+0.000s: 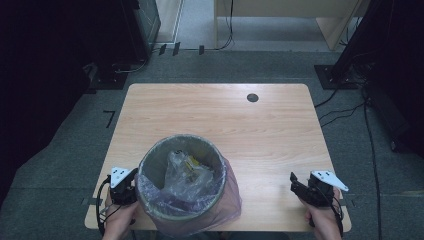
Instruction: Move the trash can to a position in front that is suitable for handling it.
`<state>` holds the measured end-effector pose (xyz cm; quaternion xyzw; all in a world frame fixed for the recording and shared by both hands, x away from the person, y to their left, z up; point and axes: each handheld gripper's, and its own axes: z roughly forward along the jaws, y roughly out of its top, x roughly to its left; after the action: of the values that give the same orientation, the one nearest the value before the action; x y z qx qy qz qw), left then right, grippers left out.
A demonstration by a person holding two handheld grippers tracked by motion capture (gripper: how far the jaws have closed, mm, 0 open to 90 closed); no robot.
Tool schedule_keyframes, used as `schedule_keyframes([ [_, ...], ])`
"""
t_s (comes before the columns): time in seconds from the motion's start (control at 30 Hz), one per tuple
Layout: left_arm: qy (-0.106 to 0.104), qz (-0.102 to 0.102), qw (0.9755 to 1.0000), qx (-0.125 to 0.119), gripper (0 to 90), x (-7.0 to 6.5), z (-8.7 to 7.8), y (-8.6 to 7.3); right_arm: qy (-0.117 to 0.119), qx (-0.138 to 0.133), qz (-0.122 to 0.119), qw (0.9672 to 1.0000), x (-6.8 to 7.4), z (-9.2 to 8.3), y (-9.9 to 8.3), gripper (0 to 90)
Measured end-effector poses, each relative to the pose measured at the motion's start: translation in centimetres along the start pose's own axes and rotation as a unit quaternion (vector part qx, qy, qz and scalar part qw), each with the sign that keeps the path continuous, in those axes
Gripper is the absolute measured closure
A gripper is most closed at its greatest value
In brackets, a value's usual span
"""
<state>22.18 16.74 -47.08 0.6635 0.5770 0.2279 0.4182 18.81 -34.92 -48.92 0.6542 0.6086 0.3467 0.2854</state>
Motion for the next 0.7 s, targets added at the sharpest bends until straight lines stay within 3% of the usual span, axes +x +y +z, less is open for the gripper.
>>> schedule_keyframes([
  [0.07, 0.004, 0.0, 1.0, -0.003, 35.0, -0.1, 0.0, 0.0, 0.019, -0.006, -0.003, 0.9998, 1.5, -0.2, 0.0, 32.0],
  [0.1, 0.005, -0.001, 1.0, -0.002, 35.0, -0.2, 0.0, 0.0, 0.019, -0.006, -0.003, 0.9998, 1.5, -0.2, 0.0, 32.0],
  [0.3, 0.005, -0.002, 1.0, -0.005, 34.9, -1.1, 0.2, -0.1, 0.063, -0.016, -0.013, 0.9978, 4.9, -0.6, 0.0, 32.9],
  [0.5, -0.001, 0.002, 1.0, -0.002, 33.6, -2.4, 0.7, -0.5, 0.079, -0.018, -0.013, 0.9966, 7.0, -1.1, -0.3, 32.9],
  [0.7, -0.012, 0.009, 0.9999, 0.001, 33.2, -3.6, 1.1, -0.7, 0.088, -0.014, -0.023, 0.9958, 8.1, -0.9, -0.6, 32.8],
])
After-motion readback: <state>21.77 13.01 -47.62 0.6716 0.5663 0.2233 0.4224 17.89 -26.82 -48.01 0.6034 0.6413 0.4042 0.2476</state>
